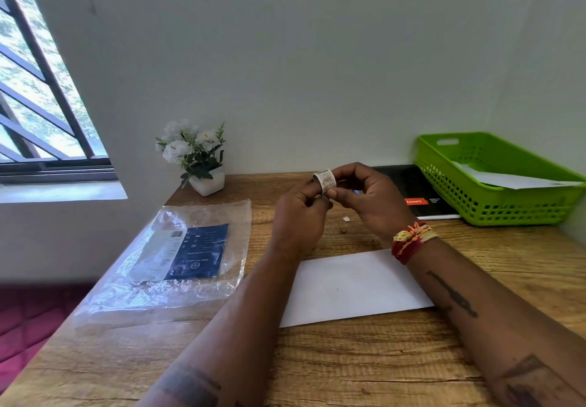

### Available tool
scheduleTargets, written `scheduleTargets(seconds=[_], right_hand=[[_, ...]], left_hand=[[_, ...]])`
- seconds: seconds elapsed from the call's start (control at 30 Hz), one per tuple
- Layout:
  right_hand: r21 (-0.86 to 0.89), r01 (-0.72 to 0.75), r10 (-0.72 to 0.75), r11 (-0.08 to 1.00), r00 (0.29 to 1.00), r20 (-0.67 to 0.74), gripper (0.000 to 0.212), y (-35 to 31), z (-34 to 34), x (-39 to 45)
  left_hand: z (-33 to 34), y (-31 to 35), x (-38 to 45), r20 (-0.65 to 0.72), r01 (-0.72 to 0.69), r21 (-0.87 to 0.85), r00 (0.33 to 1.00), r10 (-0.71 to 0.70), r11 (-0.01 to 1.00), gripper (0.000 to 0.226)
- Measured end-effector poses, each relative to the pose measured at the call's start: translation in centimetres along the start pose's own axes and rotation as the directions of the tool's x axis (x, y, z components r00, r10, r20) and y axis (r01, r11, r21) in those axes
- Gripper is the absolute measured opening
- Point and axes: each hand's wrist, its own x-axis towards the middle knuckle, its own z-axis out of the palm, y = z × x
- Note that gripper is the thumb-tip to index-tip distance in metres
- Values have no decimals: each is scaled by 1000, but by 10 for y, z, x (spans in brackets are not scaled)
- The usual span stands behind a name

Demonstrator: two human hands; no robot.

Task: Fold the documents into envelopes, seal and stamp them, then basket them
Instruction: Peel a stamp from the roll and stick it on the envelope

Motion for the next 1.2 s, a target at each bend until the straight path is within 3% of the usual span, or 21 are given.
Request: scheduleTargets(seconds=[0.13,0.3,0.43,0.57,0.73,0.93,1.2], right_hand=[[15,-1,1,1000,1000,0,25,-1,-1,-1],[13,3,-3,1000,1000,-11,24,-3,-2,0],[-159,79,-88,984,995,-51,31,-6,0,-3],[-373,232,-255,898,967,-11,28,-11,-1,-4],[-498,255,-277,829,960,30,21,-13,-1,-1],[-530,259,-268,807,961,62,11,-10,-8,1],[-549,261,-254,794,963,90,13,-7,-7,1]], left_hand=[[0,5,-2,19,49,-148,999,-46,988,27],[0,3,-2,24,2,-98,1000,0,995,24],[1,5,-1,20,-14,-93,1000,16,996,31],[-1,2,0,29,-61,27,998,60,998,23],[-4,-3,2,24,-101,200,995,98,975,22],[-2,-10,4,62,-158,304,987,146,939,16],[-3,-20,7,70,-191,357,982,178,914,26]])
